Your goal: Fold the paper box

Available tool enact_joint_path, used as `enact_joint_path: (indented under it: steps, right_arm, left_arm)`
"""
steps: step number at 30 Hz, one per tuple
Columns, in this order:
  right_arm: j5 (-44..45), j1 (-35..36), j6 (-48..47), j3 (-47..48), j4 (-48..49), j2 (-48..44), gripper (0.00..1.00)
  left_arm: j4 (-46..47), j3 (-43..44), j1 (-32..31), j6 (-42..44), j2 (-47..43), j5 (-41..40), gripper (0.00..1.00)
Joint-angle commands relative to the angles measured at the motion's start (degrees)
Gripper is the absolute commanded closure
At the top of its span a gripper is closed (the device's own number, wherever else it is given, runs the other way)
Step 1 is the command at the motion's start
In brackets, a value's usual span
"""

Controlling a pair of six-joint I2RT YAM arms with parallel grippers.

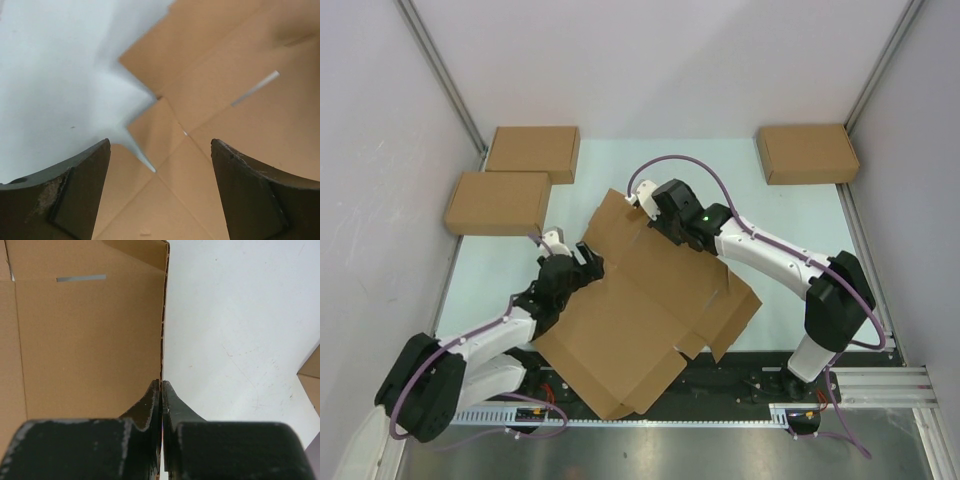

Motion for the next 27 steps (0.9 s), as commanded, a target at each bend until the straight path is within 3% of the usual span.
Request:
enact_joint_path:
  steps: [1, 7, 16, 27]
  right_arm:
    - [-1.5, 0.3, 0.5, 0.6, -1.4, -2.5, 1.0]
    - [-1.7, 0.5, 0.8, 0.5, -1.4, -2.7, 1.0]
    - [-1.2, 0.7, 0.3, 0.4, -1.5, -3.6, 1.0]
    - [-1.3, 0.9, 0.2, 0.4, -1.5, -3.7, 1.0]
  left_arm:
    - [2.2, 0.4, 4.8, -5.3, 2.2, 2.3, 0.13]
    - [3.7, 2.5, 5.7, -3.9, 8.9, 7.8, 0.18]
    - [9.3, 3.6, 5.7, -2.1, 14.9, 14.4, 0.39]
    - [9.8, 6.7, 5.7, 1.7, 19.2, 15.9, 0.43]
